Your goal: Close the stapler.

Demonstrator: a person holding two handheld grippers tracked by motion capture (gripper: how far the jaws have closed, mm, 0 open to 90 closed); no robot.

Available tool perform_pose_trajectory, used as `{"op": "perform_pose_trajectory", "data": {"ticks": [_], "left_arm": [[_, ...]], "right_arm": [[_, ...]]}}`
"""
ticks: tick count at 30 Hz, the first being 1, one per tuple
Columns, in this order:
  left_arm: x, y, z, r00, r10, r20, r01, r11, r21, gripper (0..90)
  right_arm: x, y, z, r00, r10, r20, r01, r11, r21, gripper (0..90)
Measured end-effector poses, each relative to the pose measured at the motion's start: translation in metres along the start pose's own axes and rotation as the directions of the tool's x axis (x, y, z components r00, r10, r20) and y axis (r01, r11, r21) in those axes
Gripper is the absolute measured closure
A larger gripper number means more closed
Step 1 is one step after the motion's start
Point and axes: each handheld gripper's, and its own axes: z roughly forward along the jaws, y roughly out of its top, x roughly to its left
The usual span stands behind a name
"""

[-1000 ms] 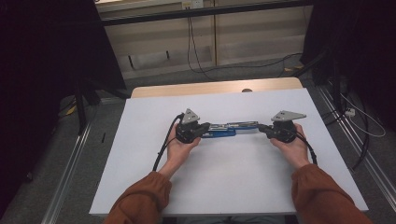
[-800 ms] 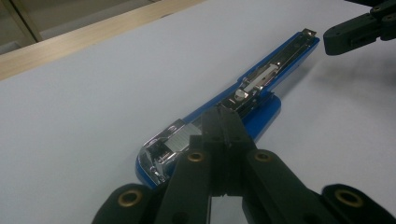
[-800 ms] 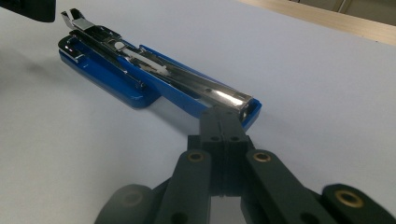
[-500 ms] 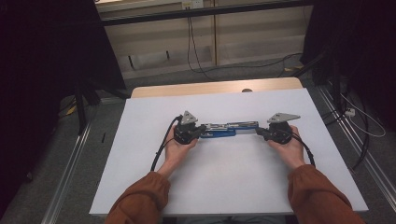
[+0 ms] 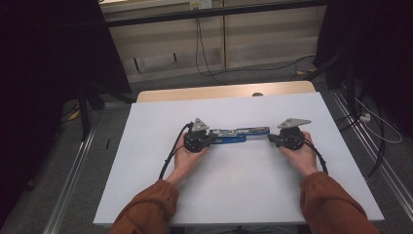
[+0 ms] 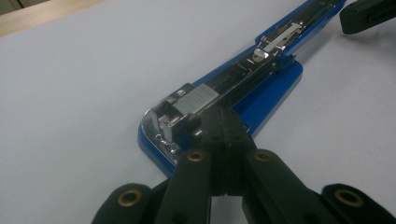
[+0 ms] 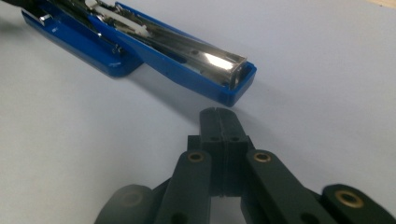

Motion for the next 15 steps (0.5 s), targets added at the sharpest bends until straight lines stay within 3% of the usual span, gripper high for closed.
{"op": "perform_pose_trajectory", "data": {"ticks": [12,15], "left_arm": [[0.0008,-0.0021,0.0,0.9996,-0.027,0.012,0.027,0.9996,-0.011,90.0],[0.0012,-0.0019,-0.0005,1.0,0.004,-0.002,-0.004,0.9999,-0.011,90.0]], "right_arm": [[0.0004,0.0018,0.0038,1.0,-0.001,0.009,0.0,1.0,0.027,90.0],[0.0021,0.0033,0.0053,0.9997,-0.018,0.018,0.018,0.999,0.038,90.0]]}}
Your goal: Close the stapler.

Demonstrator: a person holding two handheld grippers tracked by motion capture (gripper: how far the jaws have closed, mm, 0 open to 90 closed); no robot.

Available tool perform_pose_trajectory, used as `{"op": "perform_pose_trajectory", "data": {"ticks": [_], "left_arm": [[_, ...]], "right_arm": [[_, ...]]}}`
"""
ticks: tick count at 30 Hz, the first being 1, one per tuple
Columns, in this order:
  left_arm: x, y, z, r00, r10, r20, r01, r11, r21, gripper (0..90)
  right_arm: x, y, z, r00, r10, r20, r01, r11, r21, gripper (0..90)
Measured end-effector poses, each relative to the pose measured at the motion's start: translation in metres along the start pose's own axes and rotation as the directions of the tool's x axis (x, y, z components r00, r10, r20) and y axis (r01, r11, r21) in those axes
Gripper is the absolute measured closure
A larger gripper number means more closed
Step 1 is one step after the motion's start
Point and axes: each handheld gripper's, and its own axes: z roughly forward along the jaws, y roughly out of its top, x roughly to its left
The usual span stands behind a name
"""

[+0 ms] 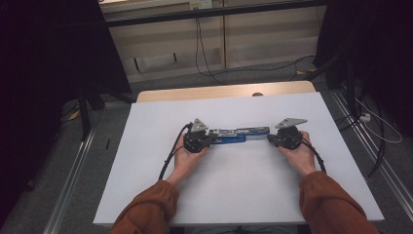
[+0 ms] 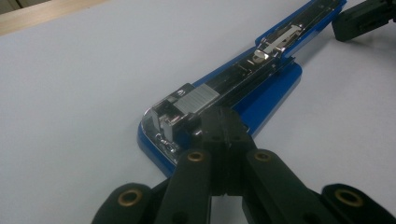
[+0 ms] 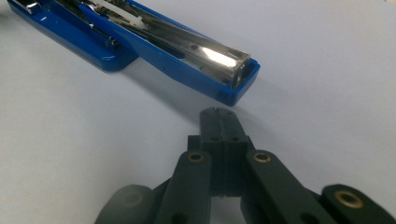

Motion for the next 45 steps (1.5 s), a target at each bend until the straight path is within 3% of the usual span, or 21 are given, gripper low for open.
{"op": "perform_pose_trajectory", "data": {"ticks": [12,22,45], "left_arm": [[0.0011,-0.0009,0.0004,0.9999,-0.005,0.016,0.005,1.0,-0.007,90.0],[-0.0009,-0.002,0.0008,0.9998,-0.021,0.005,0.021,0.9996,-0.018,90.0],[-0.0011,-0.0019,0.0006,1.0,-0.007,0.004,0.007,0.9998,-0.017,90.0]], "right_arm": [[-0.0002,0.0031,0.0032,1.0,0.006,-0.002,-0.006,1.0,0.002,90.0],[-0.0009,0.0026,0.0036,0.9998,0.021,-0.006,-0.021,1.0,-0.003,90.0],[-0.0043,0.0042,0.005,0.9983,0.056,-0.012,-0.057,0.998,-0.022,90.0]]}}
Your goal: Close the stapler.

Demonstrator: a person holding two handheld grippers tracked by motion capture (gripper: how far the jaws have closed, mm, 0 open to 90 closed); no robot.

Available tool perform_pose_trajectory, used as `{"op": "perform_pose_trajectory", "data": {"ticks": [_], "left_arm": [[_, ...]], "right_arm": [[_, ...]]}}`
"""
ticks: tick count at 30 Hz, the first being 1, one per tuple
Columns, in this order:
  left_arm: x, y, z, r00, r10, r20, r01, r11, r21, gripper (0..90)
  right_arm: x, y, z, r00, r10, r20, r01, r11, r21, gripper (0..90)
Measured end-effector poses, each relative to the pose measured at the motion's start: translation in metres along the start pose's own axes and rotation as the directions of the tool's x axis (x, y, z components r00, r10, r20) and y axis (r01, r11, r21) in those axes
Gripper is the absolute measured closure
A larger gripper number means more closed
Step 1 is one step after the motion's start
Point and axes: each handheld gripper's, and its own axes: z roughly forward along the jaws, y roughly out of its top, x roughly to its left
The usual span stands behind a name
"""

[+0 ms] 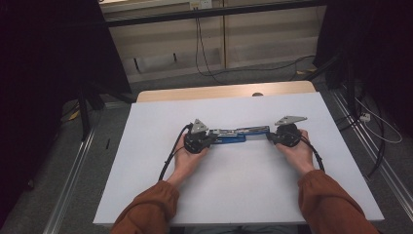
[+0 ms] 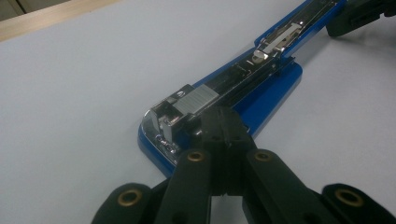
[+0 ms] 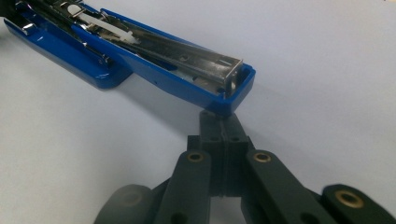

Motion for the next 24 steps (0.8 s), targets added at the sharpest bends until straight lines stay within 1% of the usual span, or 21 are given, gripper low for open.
{"op": "perform_pose_trajectory", "data": {"ticks": [8,15,19,21,24], "left_arm": [[0.0,0.0,0.0,1.0,0.001,-0.001,-0.001,1.0,0.0,90.0],[0.0,0.0,0.0,1.0,0.004,-0.002,-0.004,1.0,0.001,90.0],[0.0,0.0,0.0,1.0,0.004,-0.002,-0.004,1.0,0.001,90.0],[-0.001,0.0,0.0,1.0,-0.003,0.0,0.003,1.0,-0.001,90.0],[-0.001,0.0,0.0,1.0,-0.001,-0.001,0.001,1.0,0.0,90.0]], "right_arm": [[0.0,0.001,0.001,1.0,0.001,0.001,-0.001,1.0,-0.01,90.0],[0.004,0.003,0.002,0.9999,0.003,-0.011,-0.004,0.999,-0.045,90.0],[0.007,0.005,0.002,0.9994,0.003,-0.034,-0.005,0.996,-0.084,90.0],[0.009,0.007,0.001,0.9992,-0.001,-0.039,-0.004,0.993,-0.119,90.0],[0.012,0.009,-0.001,0.9991,-0.01,-0.04,0.004,0.988,-0.157,90.0]]}}
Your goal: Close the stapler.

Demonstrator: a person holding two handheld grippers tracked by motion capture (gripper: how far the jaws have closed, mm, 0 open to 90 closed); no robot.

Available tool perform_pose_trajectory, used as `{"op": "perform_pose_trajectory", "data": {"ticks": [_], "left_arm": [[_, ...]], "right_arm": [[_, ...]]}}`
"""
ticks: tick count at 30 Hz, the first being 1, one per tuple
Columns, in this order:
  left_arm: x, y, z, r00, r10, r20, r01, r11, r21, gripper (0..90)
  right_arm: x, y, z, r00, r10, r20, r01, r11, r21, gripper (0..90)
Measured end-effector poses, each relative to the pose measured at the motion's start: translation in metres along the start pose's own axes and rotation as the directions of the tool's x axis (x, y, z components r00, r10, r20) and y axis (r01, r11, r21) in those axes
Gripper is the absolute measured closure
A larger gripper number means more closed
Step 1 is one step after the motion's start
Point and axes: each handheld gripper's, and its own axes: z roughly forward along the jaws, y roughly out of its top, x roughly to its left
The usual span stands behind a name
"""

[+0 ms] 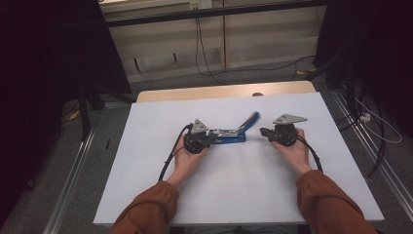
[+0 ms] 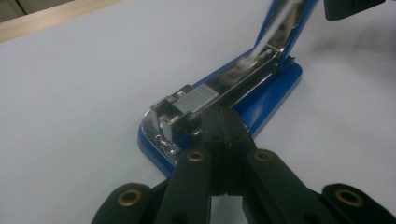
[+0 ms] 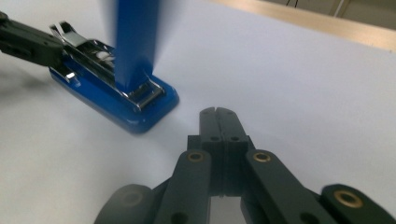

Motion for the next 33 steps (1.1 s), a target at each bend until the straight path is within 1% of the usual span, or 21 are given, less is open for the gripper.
{"op": "perform_pose_trajectory", "data": {"ticks": [1,2,3,5,11,14,16,17,18,21,22,24,26,27,28,29,30,31,32,33], "left_arm": [[0.0,0.0,0.0,1.0,-0.002,0.006,0.002,1.0,-0.003,90.0],[0.0,0.0,-0.001,1.0,0.009,0.0,-0.009,1.0,0.003,90.0],[0.0,0.0,0.0,0.9999,0.012,-0.007,-0.012,0.9999,-0.002,90.0],[0.0,0.0,0.0,1.0,0.003,-0.003,-0.003,1.0,-0.003,90.0],[0.0,-0.001,0.0,1.0,0.006,-0.005,-0.006,1.0,-0.005,90.0],[-0.002,0.0,0.0,0.9996,0.021,-0.019,-0.021,0.9998,-0.003,90.0],[-0.002,0.0,0.0,1.0,0.001,-0.01,-0.001,1.0,-0.01,89.9],[-0.002,0.0,-0.001,1.0,0.006,-0.006,-0.006,1.0,-0.005,88.6],[-0.003,-0.001,-0.001,1.0,-0.004,0.001,0.004,1.0,-0.007,87.9],[-0.006,-0.001,-0.003,0.9999,0.005,0.011,-0.005,1.0,0.001,84.6],[-0.008,-0.001,-0.003,0.9997,-0.007,0.023,0.008,1.0,-0.001,83.5],[-0.011,0.0,-0.004,0.9995,-0.002,0.032,0.002,1.0,-0.004,81.5],[-0.014,0.001,-0.007,0.9991,-0.006,0.043,0.007,0.9999,-0.012,80.1],[-0.014,0.001,-0.008,0.9991,-0.005,0.042,0.005,0.9999,-0.016,78.7],[-0.015,0.002,-0.009,0.999,-0.012,0.044,0.012,0.9997,-0.022,77.5],[-0.015,0.002,-0.01,0.999,-0.012,0.042,0.013,0.9996,-0.023,75.3],[-0.015,0.003,-0.011,0.9989,-0.025,0.04,0.026,0.9992,-0.032,72.1],[-0.014,0.003,-0.013,0.9989,-0.03,0.037,0.031,0.999,-0.033,66.3],[-0.013,0.003,-0.015,0.9988,-0.03,0.037,0.032,0.9987,-0.039,63.8],[-0.012,0.003,-0.016,0.9985,-0.037,0.041,0.039,0.9983,-0.043,63.8]], "right_arm": [[0.0,0.001,0.0,1.0,0.003,-0.006,-0.003,1.0,-0.012,90.0],[0.001,0.001,-0.001,1.0,0.006,-0.007,-0.006,1.0,-0.014,90.0],[0.001,0.001,-0.001,0.9999,0.006,-0.011,-0.006,1.0,-0.02,90.0],[0.001,0.001,-0.001,0.9997,0.015,-0.018,-0.016,0.999,-0.034,90.0],[0.001,0.002,-0.002,0.9997,0.007,-0.022,-0.009,0.999,-0.047,90.0],[0.001,0.002,-0.003,0.9997,0.007,-0.025,-0.008,0.999,-0.049,89.9],[0.001,0.002,-0.004,0.9997,0.007,-0.022,-0.008,0.999,-0.051,88.4],[0.0,0.002,-0.004,0.9998,0.005,-0.022,-0.007,0.998,-0.055,88.0],[0.0,0.002,-0.004,0.9997,0.011,-0.024,-0.012,0.998,-0.056,87.1],[-0.001,0.002,-0.006,0.9994,0.022,-0.028,-0.023,0.998,-0.057,82.5],[-0.001,0.002,-0.006,0.9994,0.023,-0.028,-0.024,0.998,-0.056,81.2],[-0.001,0.002,-0.007,0.9988,0.032,-0.037,-0.034,0.998,-0.057,77.8],[-0.001,0.003,-0.008,0.9985,0.035,-0.042,-0.037,0.997,-0.061,75.7],[0.0,0.003,-0.008,0.9982,0.035,-0.048,-0.038,0.997,-0.064,74.1],[0.0,0.003,-0.009,0.9982,0.035,-0.049,-0.038,0.997,-0.067,72.2],[0.0,0.003,-0.009,0.998,0.037,-0.052,-0.041,0.997,-0.068,69.8],[0.001,0.004,-0.01,0.9975,0.039,-0.059,-0.043,0.997,-0.066,67.9],[0.002,0.004,-0.01,0.9973,0.04,-0.062,-0.044,0.997,-0.066,65.5],[0.002,0.004,-0.01,0.997,0.042,-0.066,-0.046,0.997,-0.064,63.7],[0.002,0.004,-0.011,0.9968,0.042,-0.069,-0.046,0.997,-0.065,62.3]]}}
